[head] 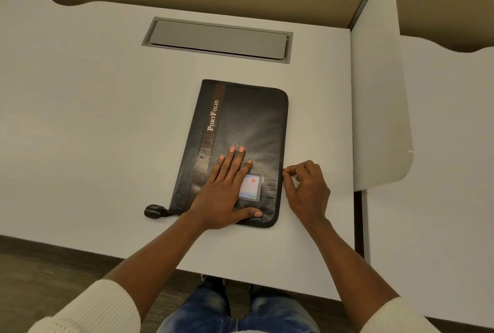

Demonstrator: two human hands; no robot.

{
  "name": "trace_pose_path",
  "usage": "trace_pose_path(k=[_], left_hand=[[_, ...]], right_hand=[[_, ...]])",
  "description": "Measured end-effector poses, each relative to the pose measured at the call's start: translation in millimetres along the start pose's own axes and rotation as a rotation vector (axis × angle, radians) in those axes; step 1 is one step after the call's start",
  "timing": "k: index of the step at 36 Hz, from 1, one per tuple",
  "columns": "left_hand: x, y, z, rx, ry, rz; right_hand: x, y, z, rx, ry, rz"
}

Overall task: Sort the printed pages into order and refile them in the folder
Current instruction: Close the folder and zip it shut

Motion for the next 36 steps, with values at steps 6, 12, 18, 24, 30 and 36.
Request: trace_pose_path(k=[6, 12, 18, 24, 30, 36], left_hand=[[0.9, 0.6, 0.6, -0.004, -0.002, 0.009], [1.0, -0.3, 0.8, -0.005, -0.008, 0.008], [0.5, -1.5, 1.5, -0.021, -0.01, 0.024], [-2.5, -0.9, 2.0, 0.02, -0.024, 0.04], [-2.7, -0.9, 2.5, 0.004, -0.011, 0.036], [-5.3, -5.3, 4.3, -0.056, 0.103, -0.045]], right_hand=[[5.5, -10.3, -0.6, 0.017, 0.016, 0.015], [6.0, -13.0, -0.9, 0.009, 0.029, 0.02], [6.7, -17.5, 0.4, 0.008, 0.028, 0.007], [12.4, -32.4, 1.9, 0.068, 0.037, 0.011], [16.7, -45.2, 4.7, 0.071, 0.025, 0.019], [16.5, -44.3, 4.9, 0.061, 0.028, 0.018]])
Point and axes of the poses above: each hand's wrist, its own y-axis away from the middle knuckle, its own x-axis out of the palm, z = x × y, the point moved 5 cm from there along -y, towards the middle knuckle, and after that the axes turned 15 degrees about x, right-handed, at the moved point
